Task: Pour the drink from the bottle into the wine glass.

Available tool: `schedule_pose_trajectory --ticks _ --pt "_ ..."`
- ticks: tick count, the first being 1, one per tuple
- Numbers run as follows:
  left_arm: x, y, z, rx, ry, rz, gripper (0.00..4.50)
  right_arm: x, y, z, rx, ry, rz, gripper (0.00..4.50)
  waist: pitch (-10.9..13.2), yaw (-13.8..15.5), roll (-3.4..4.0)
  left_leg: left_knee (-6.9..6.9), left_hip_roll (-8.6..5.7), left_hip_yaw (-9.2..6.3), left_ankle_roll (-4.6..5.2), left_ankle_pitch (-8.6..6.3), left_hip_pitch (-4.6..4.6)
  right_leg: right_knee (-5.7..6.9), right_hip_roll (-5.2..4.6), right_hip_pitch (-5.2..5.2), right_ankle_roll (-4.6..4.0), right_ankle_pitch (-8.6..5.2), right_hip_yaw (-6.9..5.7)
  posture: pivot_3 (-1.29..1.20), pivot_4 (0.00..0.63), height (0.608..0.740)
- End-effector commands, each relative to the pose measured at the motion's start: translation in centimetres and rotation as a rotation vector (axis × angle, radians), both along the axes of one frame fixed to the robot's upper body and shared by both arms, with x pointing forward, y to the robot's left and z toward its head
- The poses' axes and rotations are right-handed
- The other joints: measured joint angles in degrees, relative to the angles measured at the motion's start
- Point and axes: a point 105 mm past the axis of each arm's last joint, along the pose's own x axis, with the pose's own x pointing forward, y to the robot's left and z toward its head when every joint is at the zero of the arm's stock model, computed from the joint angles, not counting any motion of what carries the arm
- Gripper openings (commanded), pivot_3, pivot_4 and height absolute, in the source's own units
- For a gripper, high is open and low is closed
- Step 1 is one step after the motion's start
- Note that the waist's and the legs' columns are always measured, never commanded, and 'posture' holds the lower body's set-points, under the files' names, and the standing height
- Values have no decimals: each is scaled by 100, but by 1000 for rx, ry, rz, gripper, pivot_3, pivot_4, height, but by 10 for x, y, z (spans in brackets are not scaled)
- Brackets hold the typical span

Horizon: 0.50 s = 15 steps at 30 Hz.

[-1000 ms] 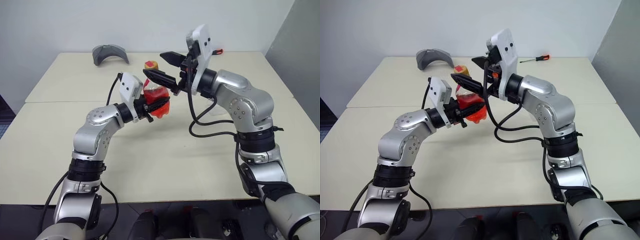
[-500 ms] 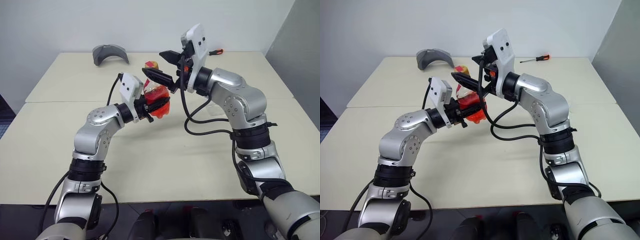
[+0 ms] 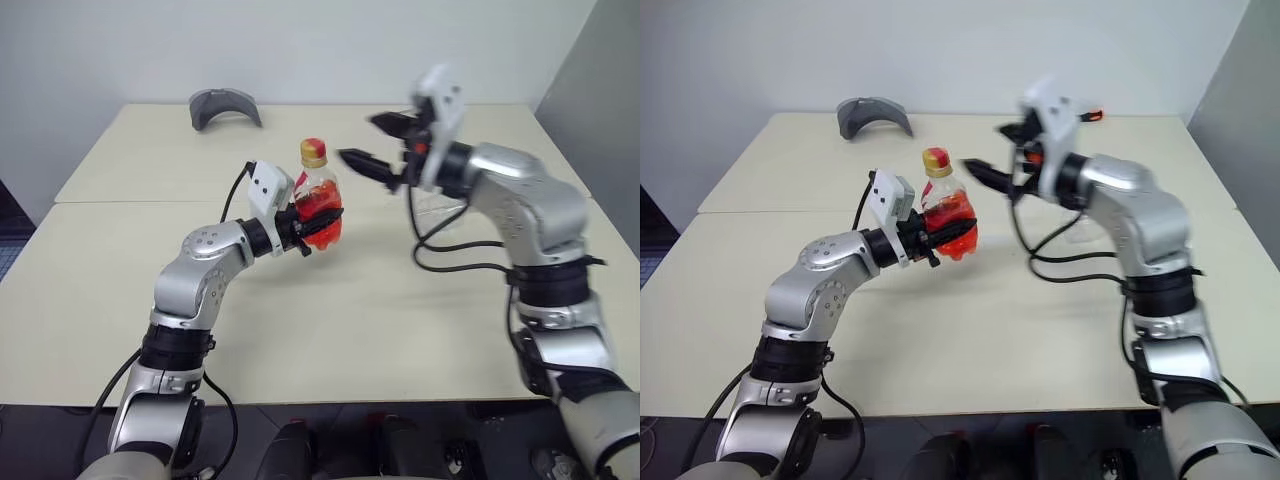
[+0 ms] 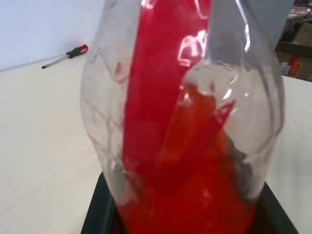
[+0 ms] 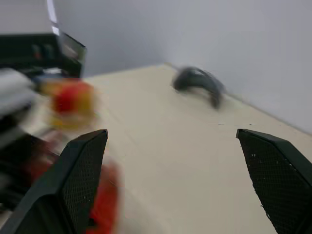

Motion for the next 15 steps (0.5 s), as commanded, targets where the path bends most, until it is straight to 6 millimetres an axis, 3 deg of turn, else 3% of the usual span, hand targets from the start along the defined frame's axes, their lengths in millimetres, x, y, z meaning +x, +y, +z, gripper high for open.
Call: schedule_pose_trajectory --ticks 1,4,10,15 --pt "-11 -2 23 -23 -89 -33 1289 -5 -16 6 -2 -22 -31 4500 0 -15 0 -1 0 1 6 -4 1 1 0 0 0 0 1 0 150 740" --pt "-14 -1 19 -14 -78 -44 1275 -12 -19 -2 -15 6 -14 4500 0 -61 1 -6 7 5 14 -8 5 2 6 -1 0 0 3 0 150 740" --pt "-10 1 19 -3 -83 -48 1275 -48 31 1 65 50 261 4500 0 -66 1 -5 13 9 15 -8 5 3 9 0 0 0 2 0 150 740" --pt "-7 0 19 -2 -89 -48 1275 -54 62 13 132 44 341 4500 0 -35 1 -2 11 5 14 -8 5 3 8 0 0 0 -1 0 150 740"
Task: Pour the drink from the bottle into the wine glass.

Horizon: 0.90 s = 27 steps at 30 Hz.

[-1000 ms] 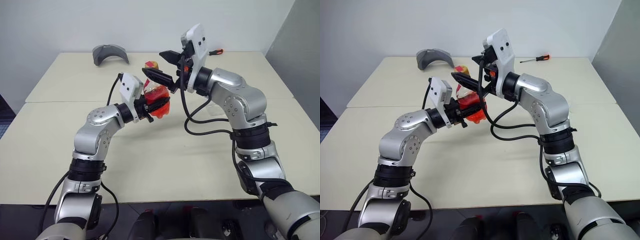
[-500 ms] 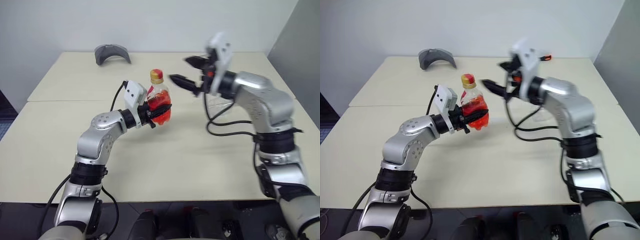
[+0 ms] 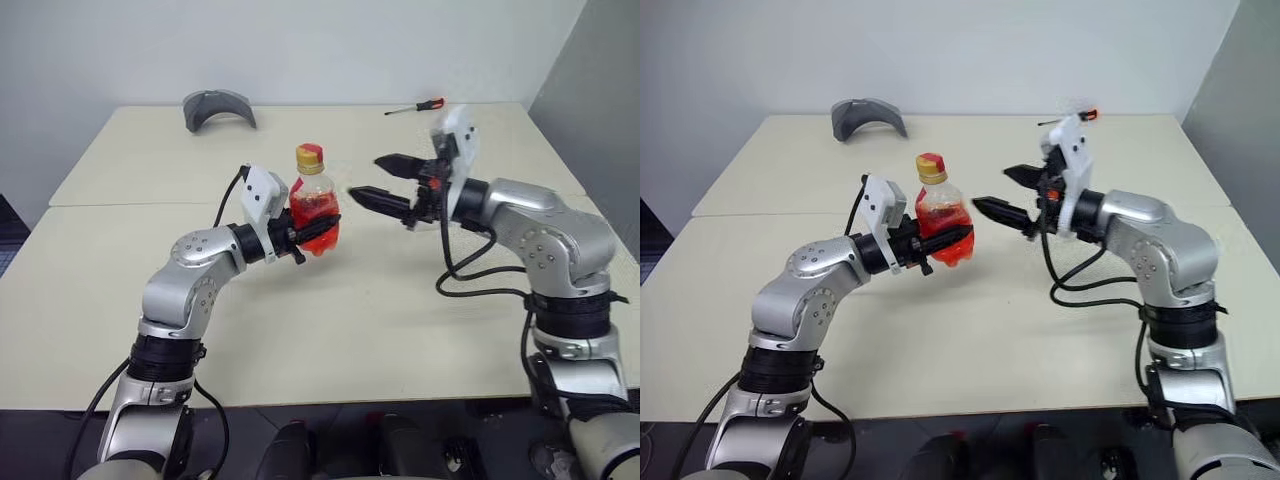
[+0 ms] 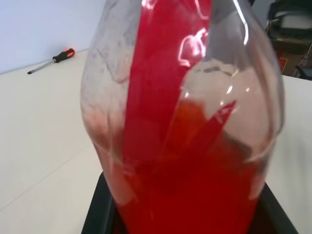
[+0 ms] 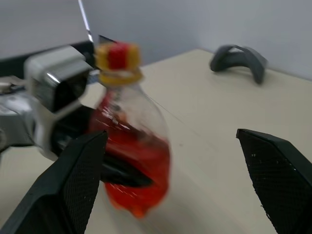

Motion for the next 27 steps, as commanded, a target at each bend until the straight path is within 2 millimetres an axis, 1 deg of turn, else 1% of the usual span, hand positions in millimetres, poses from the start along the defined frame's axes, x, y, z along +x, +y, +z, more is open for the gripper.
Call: schedule_pose_trajectory --ticks 1,3,7,17,21,23,24,27 --pt "-1 -2 19 -11 -85 -17 1275 -4 14 23 49 -64 22 4500 0 6 0 0 0 -2 -1 0 0 -1 0 0 0 0 -1 0 150 740" --pt "-2 -3 17 -11 -84 -19 1275 -1 23 30 75 -74 22 4500 0 6 0 0 -2 -1 -2 1 0 -1 -2 0 0 0 0 0 150 740" --pt "-4 -3 14 -12 -81 -21 1275 0 32 34 90 -83 37 4500 0 6 0 0 -3 -2 -20 11 0 -1 -2 0 0 0 -1 0 150 740" --pt "-2 -3 12 1 -88 -18 1275 1 46 34 108 -58 74 4500 0 4 0 0 -4 -2 -19 11 0 0 -3 -2 0 0 0 0 150 740" --pt "0 -3 14 4 -96 -17 1275 -1 48 35 119 -43 90 4500 0 4 0 0 -4 -2 -19 11 0 1 -3 -2 0 0 0 0 150 740" --pt "1 -2 16 5 -99 -18 1275 -1 49 36 126 -39 92 4135 0 3 0 -1 -4 -2 -19 11 0 1 -2 -2 0 0 -1 0 150 740" --pt "2 -2 16 6 -99 -19 1275 0 48 37 133 -36 90 3877 0 3 0 -1 -4 -2 -19 11 0 1 -3 -2 0 0 -1 0 150 740" --pt "0 -4 15 8 -98 -27 1275 0 48 39 142 -33 90 2804 0 3 0 0 -4 -2 -19 11 0 1 -3 -2 0 0 0 0 150 740"
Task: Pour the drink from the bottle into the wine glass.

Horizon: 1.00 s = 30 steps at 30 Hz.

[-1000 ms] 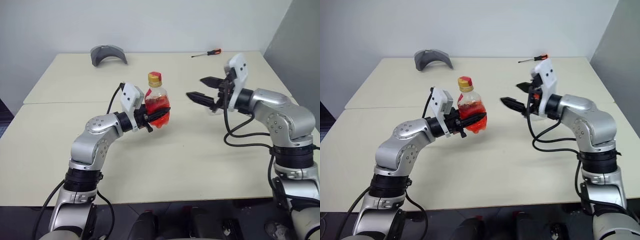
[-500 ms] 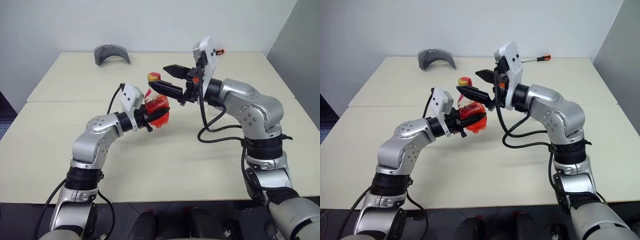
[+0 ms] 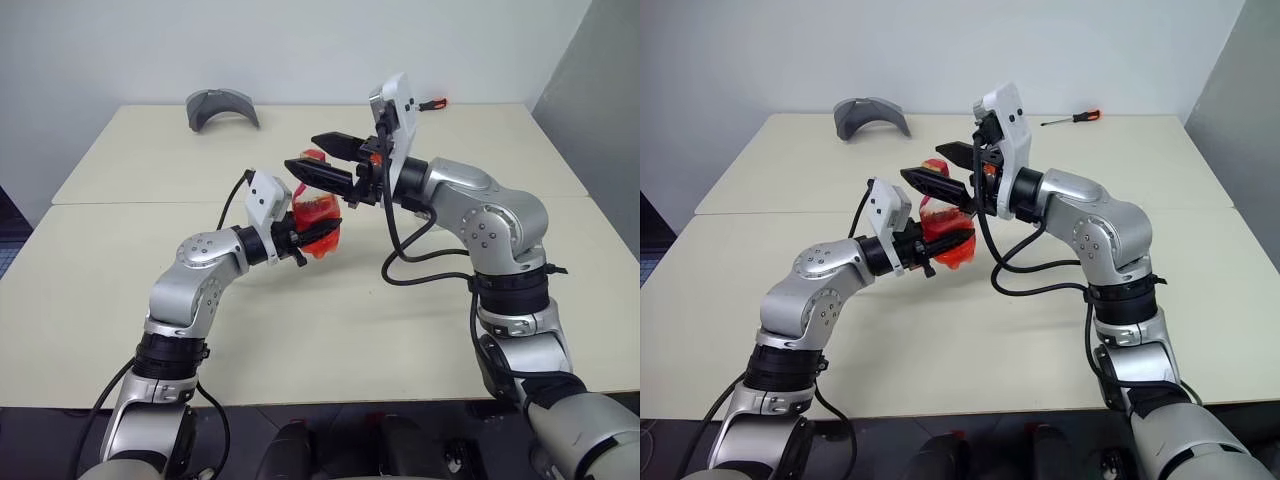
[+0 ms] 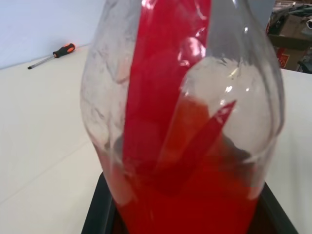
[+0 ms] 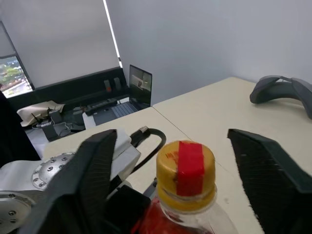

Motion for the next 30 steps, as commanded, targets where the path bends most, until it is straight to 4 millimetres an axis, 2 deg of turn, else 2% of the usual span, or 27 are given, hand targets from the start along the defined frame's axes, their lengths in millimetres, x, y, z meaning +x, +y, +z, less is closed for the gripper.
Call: schedule_pose_trajectory --ticks 1,4,5,11,15,19,25,30 --pt "-3 -2 19 -6 -88 -15 1275 -7 0 20 42 -48 22 2446 0 0 0 0 0 0 0 0 0 0 0 0 0 0 0 0 150 740" --pt "-4 -5 18 -9 -86 -23 1266 -8 0 18 33 -52 24 1376 0 0 0 0 0 0 1 0 0 0 0 0 0 0 -1 0 150 740" --pt "-5 -5 18 -9 -85 -24 1265 -9 0 18 32 -52 25 1182 0 0 0 0 0 0 1 0 1 0 0 0 0 0 0 0 150 740" --pt "-3 -5 20 -9 -89 -27 1263 -11 -1 16 2 -78 35 1190 0 0 0 0 0 0 2 -1 0 0 0 0 0 0 0 0 150 740" --pt "-9 -6 19 -3 -88 -53 1262 -8 -6 24 8 -77 56 1190 0 0 0 -1 0 0 4 -3 0 0 0 0 0 0 0 0 150 740" --pt "-28 -5 6 36 -64 -114 1258 -15 -16 36 -10 -81 147 1190 0 -4 0 -1 0 0 5 -3 0 -2 0 0 0 0 0 0 150 740" --pt "-49 0 -7 67 -36 -166 1247 -26 -31 29 -97 -72 231 1190 1 2 1 -2 0 -1 20 -12 0 -2 0 0 0 0 1 0 150 740" --pt "-61 -1 -15 74 -18 -208 1244 -34 -46 37 -85 -80 228 1190 1 5 1 0 0 -2 21 -12 0 -3 -1 2 0 0 -1 0 150 740"
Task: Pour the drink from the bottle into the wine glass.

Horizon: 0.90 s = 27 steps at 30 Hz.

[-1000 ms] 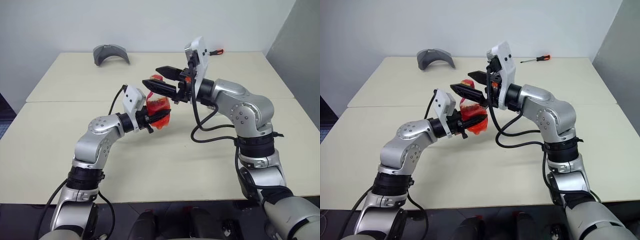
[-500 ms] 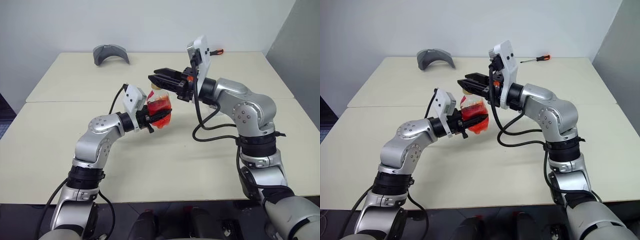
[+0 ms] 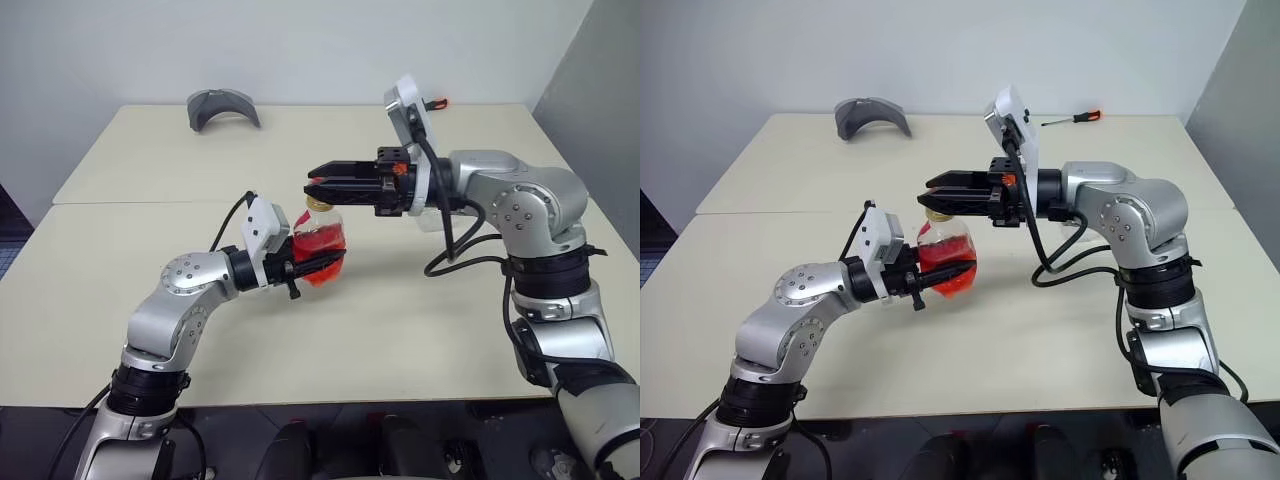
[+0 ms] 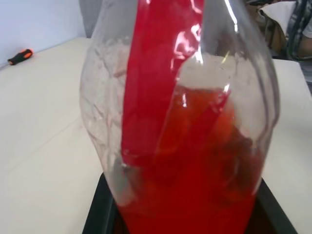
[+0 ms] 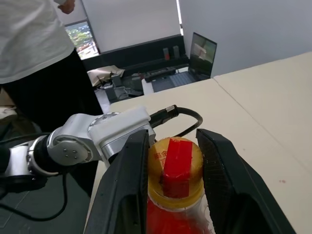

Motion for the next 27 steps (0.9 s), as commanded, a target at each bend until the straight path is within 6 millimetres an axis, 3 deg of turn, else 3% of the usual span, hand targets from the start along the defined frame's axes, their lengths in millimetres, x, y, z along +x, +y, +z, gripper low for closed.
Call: schedule_pose_trajectory --ticks 1,13,17,19,23,25,27 --pt "-13 2 -6 18 13 -50 1244 -4 -27 38 96 -112 -60 1190 0 1 0 0 0 0 0 0 0 0 0 0 0 0 0 0 150 740" --pt "-11 -3 -5 29 -2 -124 1189 -13 -51 46 48 -232 -160 1190 0 9 0 -1 -1 -1 3 -1 2 -3 0 5 0 0 -3 0 150 740" --pt "-5 -5 -2 20 -15 -125 1187 -10 -59 40 37 -205 -217 1190 0 10 0 -2 1 0 3 -1 1 -3 1 5 0 0 -4 0 150 740" --pt "1 -8 3 5 -35 -108 1187 -1 -71 23 15 -199 -338 1190 -2 26 -4 -1 1 -1 3 -1 0 -3 1 5 0 0 -4 0 150 740" --pt "11 -11 10 -29 -61 -66 1187 24 -113 -31 -39 -147 -721 1190 -5 99 -12 8 -2 -3 3 -2 -2 -9 -3 17 2 0 -6 0 150 740" --pt "11 -14 10 -35 -70 -64 1187 26 -132 -62 -56 -95 -868 1190 -4 118 -12 7 -4 -3 3 -1 -3 -9 -4 17 4 1 -6 0 150 740" --pt "11 -15 10 -42 -74 -57 1187 24 -140 -79 -72 -77 -940 1190 -2 123 -9 5 -4 5 2 -1 -2 -2 -4 11 4 1 4 0 150 740"
